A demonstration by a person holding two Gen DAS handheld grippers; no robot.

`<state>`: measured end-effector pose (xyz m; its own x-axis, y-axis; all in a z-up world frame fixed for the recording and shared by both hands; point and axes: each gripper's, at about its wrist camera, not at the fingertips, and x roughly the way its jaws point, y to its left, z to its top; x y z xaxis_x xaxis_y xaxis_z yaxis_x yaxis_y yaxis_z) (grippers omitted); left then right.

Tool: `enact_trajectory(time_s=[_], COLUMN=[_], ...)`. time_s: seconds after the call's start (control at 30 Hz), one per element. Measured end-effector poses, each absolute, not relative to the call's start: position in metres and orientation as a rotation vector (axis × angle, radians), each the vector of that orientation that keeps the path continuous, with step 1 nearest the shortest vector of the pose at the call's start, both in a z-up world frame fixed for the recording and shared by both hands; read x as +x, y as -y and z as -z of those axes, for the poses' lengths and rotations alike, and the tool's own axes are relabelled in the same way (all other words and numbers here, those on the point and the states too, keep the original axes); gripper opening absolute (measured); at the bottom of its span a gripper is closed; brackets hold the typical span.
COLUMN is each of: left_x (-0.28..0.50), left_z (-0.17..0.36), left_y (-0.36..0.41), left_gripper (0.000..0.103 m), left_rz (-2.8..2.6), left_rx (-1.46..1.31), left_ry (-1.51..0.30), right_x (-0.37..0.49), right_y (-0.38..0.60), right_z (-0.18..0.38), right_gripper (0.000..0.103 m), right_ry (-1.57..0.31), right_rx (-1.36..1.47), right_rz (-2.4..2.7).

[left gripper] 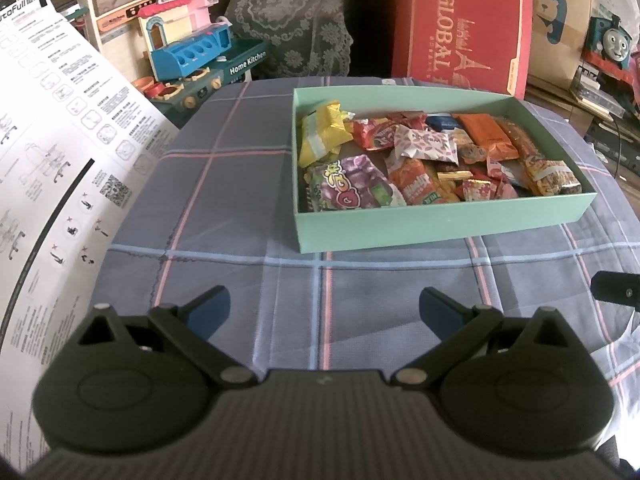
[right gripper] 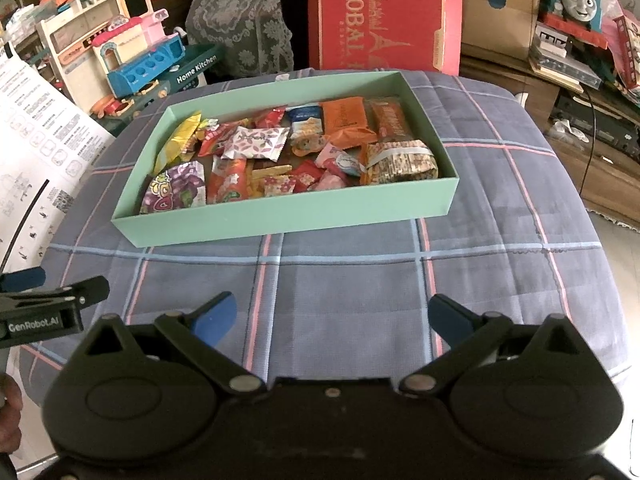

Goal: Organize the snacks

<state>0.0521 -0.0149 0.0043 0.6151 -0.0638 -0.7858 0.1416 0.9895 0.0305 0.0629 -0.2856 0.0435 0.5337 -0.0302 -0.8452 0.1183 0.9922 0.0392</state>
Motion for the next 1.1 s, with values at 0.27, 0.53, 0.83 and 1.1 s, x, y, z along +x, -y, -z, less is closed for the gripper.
enact_trajectory(time_s=[0.27,0.53,0.83,1.1], left_x=[0.053,0.054,0.055,0.055], left_z=[-0.001,0.003,0.009,0.008], left_y=[0.016,0.016,0.019,0.023], left_gripper=[0.103,0.103,0.103,0.103], left_rz=[0.123,0.125,0.141,0.151], left_rx=[0.094,0.096,0.106,0.130], left_ry=[-0.904,-0.910,-0.938,-0.935], right_x=[0.065,0.068,0.071,0.074], right_y=[0.286,0.285,0.285,0.283], right_z=[-0.042,-0.041,-0.037,-0.038], right_gripper=[0.103,0.103,0.103,0.103], right_ry=[-1.014,-1.018,-1.034,-1.031], right_rx=[0.094,0.087,0.079,0.065], right_rz=[0.092,0.092,0.093,0.101])
